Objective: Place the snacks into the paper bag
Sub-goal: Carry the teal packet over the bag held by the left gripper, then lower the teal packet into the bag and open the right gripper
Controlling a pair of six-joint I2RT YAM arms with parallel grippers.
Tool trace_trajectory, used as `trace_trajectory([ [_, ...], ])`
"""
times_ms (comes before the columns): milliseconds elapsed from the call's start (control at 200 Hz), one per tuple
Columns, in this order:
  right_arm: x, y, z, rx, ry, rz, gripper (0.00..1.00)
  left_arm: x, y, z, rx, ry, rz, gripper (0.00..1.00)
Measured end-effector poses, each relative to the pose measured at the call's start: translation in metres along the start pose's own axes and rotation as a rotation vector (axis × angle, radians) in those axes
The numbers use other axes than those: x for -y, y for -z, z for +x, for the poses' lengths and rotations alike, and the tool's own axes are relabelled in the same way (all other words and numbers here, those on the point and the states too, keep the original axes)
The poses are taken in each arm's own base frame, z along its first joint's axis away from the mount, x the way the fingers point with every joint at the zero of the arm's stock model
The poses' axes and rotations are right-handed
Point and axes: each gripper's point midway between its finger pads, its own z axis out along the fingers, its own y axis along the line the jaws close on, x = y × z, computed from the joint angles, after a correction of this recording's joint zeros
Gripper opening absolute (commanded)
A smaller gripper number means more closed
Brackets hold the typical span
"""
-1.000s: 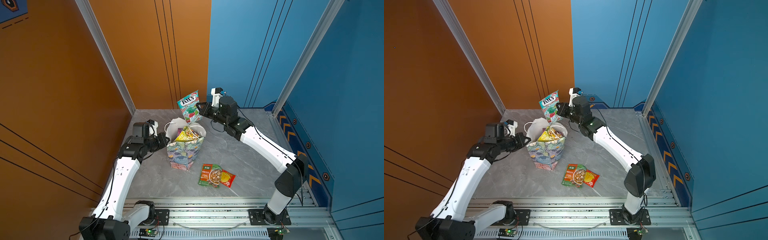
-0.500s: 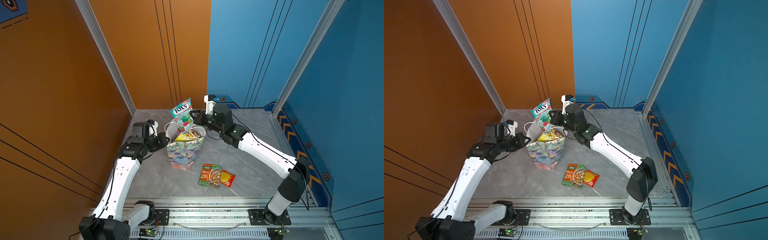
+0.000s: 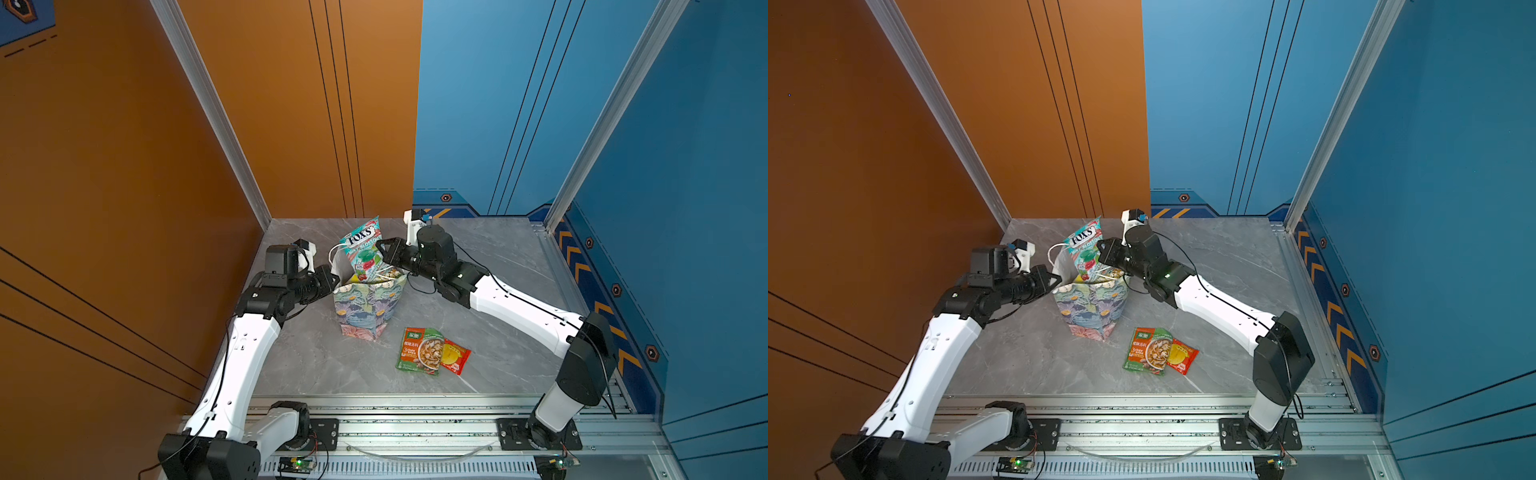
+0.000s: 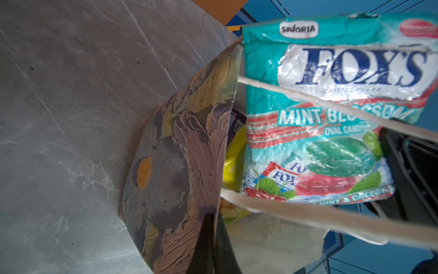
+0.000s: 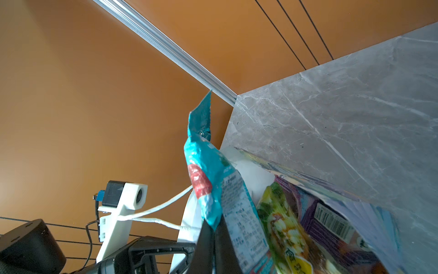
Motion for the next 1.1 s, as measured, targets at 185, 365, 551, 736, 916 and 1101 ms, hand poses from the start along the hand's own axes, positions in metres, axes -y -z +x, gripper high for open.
trace_trajectory([
  [185, 0.012, -0.003, 0.009, 0.013, -0.07, 0.002, 0.0, 0.0, 0.0, 0.0, -0.001, 0.0, -0.001, 0.0],
  [365, 0.032, -0.005, 0.024, 0.019, -0.105, 0.045, 0.0, -0.001, 0.0, 0.001, -0.004, 0.002, -0.003, 0.0],
  [551, 0.032, 0.004, 0.023, 0.034, -0.112, 0.051, 0.23, -0.001, 0.0, 0.001, -0.005, 0.002, -0.003, 0.0],
  [736, 0.024, 0.015, 0.016, 0.052, -0.088, 0.045, 0.46, -0.001, 0.0, 0.001, -0.005, 0.002, -0.003, 0.0],
  [916, 0.013, 0.033, -0.003, 0.086, 0.044, 0.088, 0.46, -0.001, 0.0, 0.001, -0.004, 0.002, -0.002, 0.0],
  [1101, -0.032, 0.039, -0.039, 0.096, 0.247, 0.09, 0.45, -0.001, 0.0, 0.001, -0.005, 0.002, -0.003, 0.0],
])
